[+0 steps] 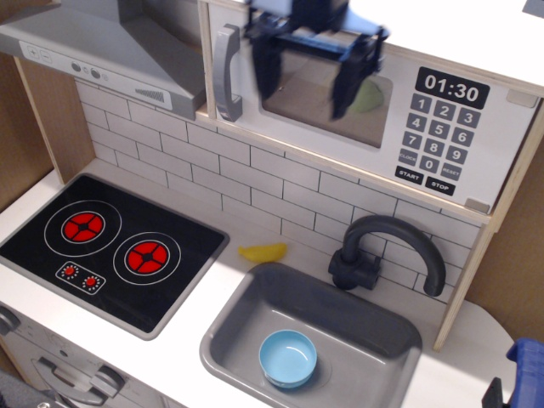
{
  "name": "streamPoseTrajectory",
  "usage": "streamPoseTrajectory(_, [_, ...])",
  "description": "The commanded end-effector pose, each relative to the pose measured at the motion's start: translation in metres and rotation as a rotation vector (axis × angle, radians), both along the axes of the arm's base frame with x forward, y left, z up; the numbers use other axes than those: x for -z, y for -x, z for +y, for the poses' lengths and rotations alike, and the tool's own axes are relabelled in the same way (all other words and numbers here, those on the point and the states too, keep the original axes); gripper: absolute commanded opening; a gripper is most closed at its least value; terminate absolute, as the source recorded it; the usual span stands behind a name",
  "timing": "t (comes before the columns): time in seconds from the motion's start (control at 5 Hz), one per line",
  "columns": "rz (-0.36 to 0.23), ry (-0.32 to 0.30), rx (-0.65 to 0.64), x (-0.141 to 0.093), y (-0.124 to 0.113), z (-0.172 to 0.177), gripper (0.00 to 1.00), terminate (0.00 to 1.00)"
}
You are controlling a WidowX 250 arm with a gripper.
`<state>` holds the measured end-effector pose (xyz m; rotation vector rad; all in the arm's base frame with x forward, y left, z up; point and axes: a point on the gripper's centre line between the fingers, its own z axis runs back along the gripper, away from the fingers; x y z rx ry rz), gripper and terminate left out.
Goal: Open microwave
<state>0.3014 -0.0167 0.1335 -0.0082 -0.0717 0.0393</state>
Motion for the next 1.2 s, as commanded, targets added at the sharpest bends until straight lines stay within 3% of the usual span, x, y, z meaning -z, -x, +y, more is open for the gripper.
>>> streamPoseTrajectory(0.0, [-0.076, -0.052, 0.012, 0.006, 0.037, 0.027, 1.0, 0.0])
streamPoseTrajectory(0.2, [-0.128, -0.099, -0.02, 0.03, 0.023, 0.051, 1.0, 0.0])
streamPoseTrajectory(0.4, [-0.173, -0.129, -0.038, 0.038, 0.003, 0.072, 1.0, 0.0])
streamPoseTrajectory(0.6, [-0.223, -0.121, -0.055, 0.037, -0.019, 0.089, 1.0, 0.0])
streamPoseTrajectory(1.0, [-0.21, -0.054, -0.059, 0.029, -0.05, 0.089, 1.0, 0.0])
